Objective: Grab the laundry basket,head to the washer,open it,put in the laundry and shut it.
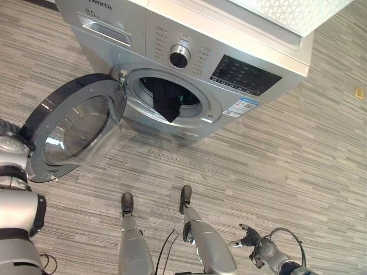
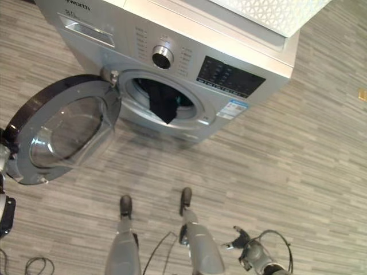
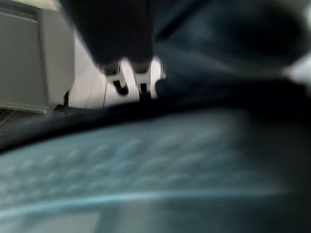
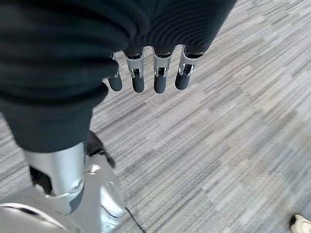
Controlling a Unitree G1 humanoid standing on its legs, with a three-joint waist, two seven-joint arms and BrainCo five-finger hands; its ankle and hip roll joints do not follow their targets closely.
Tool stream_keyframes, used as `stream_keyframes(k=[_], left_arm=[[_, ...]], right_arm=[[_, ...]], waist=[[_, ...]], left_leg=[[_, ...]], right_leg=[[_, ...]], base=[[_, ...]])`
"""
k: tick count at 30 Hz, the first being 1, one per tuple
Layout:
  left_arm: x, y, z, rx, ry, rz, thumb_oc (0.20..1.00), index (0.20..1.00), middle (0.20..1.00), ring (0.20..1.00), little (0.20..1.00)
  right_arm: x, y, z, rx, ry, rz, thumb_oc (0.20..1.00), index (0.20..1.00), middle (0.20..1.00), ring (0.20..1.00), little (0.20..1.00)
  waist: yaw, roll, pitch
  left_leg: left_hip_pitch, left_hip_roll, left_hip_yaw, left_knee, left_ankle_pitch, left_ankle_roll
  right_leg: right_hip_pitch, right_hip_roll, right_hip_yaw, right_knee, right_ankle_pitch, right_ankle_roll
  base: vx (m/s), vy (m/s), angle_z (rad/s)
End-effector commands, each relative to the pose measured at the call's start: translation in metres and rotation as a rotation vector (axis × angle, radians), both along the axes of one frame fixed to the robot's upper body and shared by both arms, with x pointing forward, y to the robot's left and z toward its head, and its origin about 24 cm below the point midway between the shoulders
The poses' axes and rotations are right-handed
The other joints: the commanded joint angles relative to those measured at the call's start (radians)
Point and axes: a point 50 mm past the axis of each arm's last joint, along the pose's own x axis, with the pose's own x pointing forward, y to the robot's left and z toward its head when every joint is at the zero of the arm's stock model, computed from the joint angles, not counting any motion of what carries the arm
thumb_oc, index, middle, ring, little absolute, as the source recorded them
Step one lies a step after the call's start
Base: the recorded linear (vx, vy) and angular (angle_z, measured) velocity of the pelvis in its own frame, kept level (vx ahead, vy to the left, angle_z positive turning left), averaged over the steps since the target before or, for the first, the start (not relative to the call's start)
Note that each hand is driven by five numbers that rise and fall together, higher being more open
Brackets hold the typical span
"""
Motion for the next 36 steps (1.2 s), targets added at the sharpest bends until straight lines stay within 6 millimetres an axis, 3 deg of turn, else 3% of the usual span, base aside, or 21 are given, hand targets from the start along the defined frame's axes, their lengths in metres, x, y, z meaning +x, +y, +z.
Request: stream_keyframes(k=[1,4,8,11,13,15,16,19,22,27,28,29,32,33,34,36], left_arm=[[-0.026,-0.027,-0.097,-0.168,0.369,-0.084,1.0,1.0,1.0,1.0,1.0],[-0.033,-0.07,-0.153,-0.302,0.466,-0.198,1.0,1.0,1.0,1.0,1.0],[-0.02,-0.16,-0.196,-0.377,0.485,-0.458,1.0,1.0,1.0,1.0,1.0],[-0.009,-0.231,-0.203,-0.4,0.427,-0.684,1.0,1.0,1.0,1.0,1.0],[0.0,-0.266,-0.196,-0.4,0.361,-0.8,1.0,1.0,1.0,1.0,1.0],[0.003,-0.276,-0.192,-0.407,0.334,-0.824,1.0,1.0,1.0,1.0,1.0],[0.019,-0.294,-0.175,-0.398,0.231,-0.843,1.0,1.0,1.0,1.0,1.0],[0.049,-0.306,-0.137,-0.256,0.09,-0.85,1.0,1.0,1.0,1.0,1.0],[0.066,-0.301,-0.11,-0.184,0.0,-0.818,1.0,1.0,1.0,1.0,1.0],[0.063,-0.3,-0.098,-0.155,-0.092,-0.893,1.0,1.0,1.0,1.0,1.0],[0.044,-0.297,-0.113,-0.218,-0.094,-0.937,1.0,1.0,1.0,1.0,1.0],[0.044,-0.296,-0.113,-0.218,-0.092,-0.936,1.0,1.0,1.0,1.0,1.0],[-0.002,-0.271,-0.158,-0.298,0.02,-0.932,1.0,1.0,1.0,1.0,1.0],[-0.003,-0.271,-0.159,-0.299,0.021,-0.931,1.0,1.0,1.0,1.0,1.0],[-0.032,-0.25,-0.181,-0.415,0.062,-0.853,1.0,1.0,1.0,1.0,1.0],[-0.061,-0.232,-0.203,-0.515,0.102,-0.751,1.0,1.0,1.0,1.0,1.0]], right_arm=[[-0.003,-0.02,0.006,-0.055,0.016,0.061,1.0,1.0,1.0,1.0,1.0],[0.012,-0.016,0.018,-0.046,-0.041,0.123,1.0,1.0,1.0,1.0,1.0],[0.018,-0.017,0.027,-0.052,-0.086,0.146,1.0,1.0,1.0,1.0,1.0],[0.016,-0.019,0.027,-0.059,-0.089,0.135,1.0,1.0,1.0,1.0,1.0],[0.01,-0.02,0.023,-0.068,-0.073,0.125,1.0,1.0,1.0,1.0,1.0],[0.008,-0.019,0.021,-0.071,-0.067,0.123,1.0,1.0,1.0,1.0,1.0],[0.003,-0.013,0.014,-0.07,-0.053,0.117,1.0,1.0,1.0,1.0,1.0],[-0.012,-0.002,0.002,-0.061,-0.012,0.126,1.0,1.0,1.0,1.0,1.0],[-0.019,0.009,-0.003,-0.04,-0.002,0.139,1.0,1.0,1.0,1.0,1.0],[-0.02,0.012,-0.004,-0.001,-0.019,0.096,1.0,1.0,1.0,1.0,1.0],[-0.022,0.008,-0.003,0.008,-0.027,0.052,1.0,1.0,1.0,1.0,1.0],[-0.023,0.008,-0.003,0.009,-0.025,0.052,1.0,1.0,1.0,1.0,1.0],[-0.033,0.001,-0.007,0.017,-0.007,-0.012,1.0,1.0,1.0,1.0,1.0],[-0.034,0.001,-0.007,0.017,-0.006,-0.012,1.0,1.0,1.0,1.0,1.0],[-0.044,-0.005,-0.01,0.011,0.018,-0.04,1.0,1.0,1.0,1.0,1.0],[-0.052,-0.01,-0.011,0.009,0.036,-0.066,1.0,1.0,1.0,1.0,1.0]], waist=[[-0.031,-0.008,-0.074],[-0.043,0.009,-0.103],[-0.054,0.04,-0.127],[-0.061,0.068,-0.134],[-0.066,0.082,-0.143],[-0.067,0.087,-0.143],[-0.071,0.092,-0.141],[-0.085,0.085,-0.137],[-0.098,0.078,-0.131],[-0.084,0.087,-0.125],[-0.068,0.095,-0.125],[-0.068,0.095,-0.127],[-0.045,0.107,-0.143],[-0.045,0.107,-0.144],[-0.034,0.114,-0.162],[-0.019,0.119,-0.18]], left_leg=[[0.004,-0.006,-0.002,0.004,-0.044,0.05],[0.051,-0.01,0.02,0.004,-0.065,0.055],[0.098,-0.017,0.045,0.004,-0.084,0.063],[0.127,-0.019,0.058,0.004,-0.094,0.067],[0.131,-0.021,0.058,0.004,-0.092,0.069],[0.133,-0.022,0.057,0.004,-0.093,0.069],[0.129,-0.022,0.052,0.004,-0.089,0.069],[0.117,-0.021,0.042,0.004,-0.083,0.066],[0.105,-0.021,0.035,0.004,-0.082,0.063],[0.105,-0.023,0.042,0.004,-0.086,0.064],[0.111,-0.024,0.045,0.004,-0.089,0.067],[0.112,-0.024,0.046,0.004,-0.089,0.067],[0.129,-0.028,0.05,0.004,-0.099,0.07],[0.129,-0.028,0.05,0.004,-0.099,0.07],[0.142,-0.032,0.051,0.004,-0.106,0.072],[0.154,-0.037,0.047,0.004,-0.111,0.075]], right_leg=[[0.079,-0.082,0.028,0.015,-0.097,0.102],[0.099,-0.083,0.051,0.019,-0.107,0.098],[0.122,-0.086,0.072,0.025,-0.119,0.093],[0.137,-0.086,0.085,0.03,-0.132,0.091],[0.142,-0.087,0.09,0.028,-0.134,0.09],[0.145,-0.087,0.091,0.027,-0.137,0.089],[0.148,-0.086,0.088,0.024,-0.139,0.086],[0.146,-0.084,0.087,0.023,-0.14,0.083],[0.138,-0.082,0.085,0.022,-0.137,0.084],[0.136,-0.084,0.091,0.02,-0.131,0.091],[0.144,-0.087,0.088,0.018,-0.132,0.092],[0.144,-0.087,0.089,0.018,-0.132,0.092],[0.166,-0.093,0.086,0.014,-0.138,0.092],[0.167,-0.093,0.086,0.013,-0.138,0.092],[0.182,-0.098,0.082,0.012,-0.143,0.092],[0.199,-0.103,0.076,0.013,-0.148,0.093]], base=[[0.08,-0.005,-0.22],[0.08,0.004,-0.38],[0.08,-0.004,-0.16],[0.07,0.004,-0.12],[0.04,-0.015,-0.2],[0.0,-0.021,0.01],[0.0,-0.058,0.01],[-0.02,-0.072,0.03],[-0.02,-0.053,0.01],[-0.01,-0.001,-0.05],[0.0,0.0,0.0],[0.0,0.0,0.0],[0.01,0.015,-0.03],[0.04,0.016,0.01],[0.05,0.01,0.01],[0.05,0.002,0.03]])
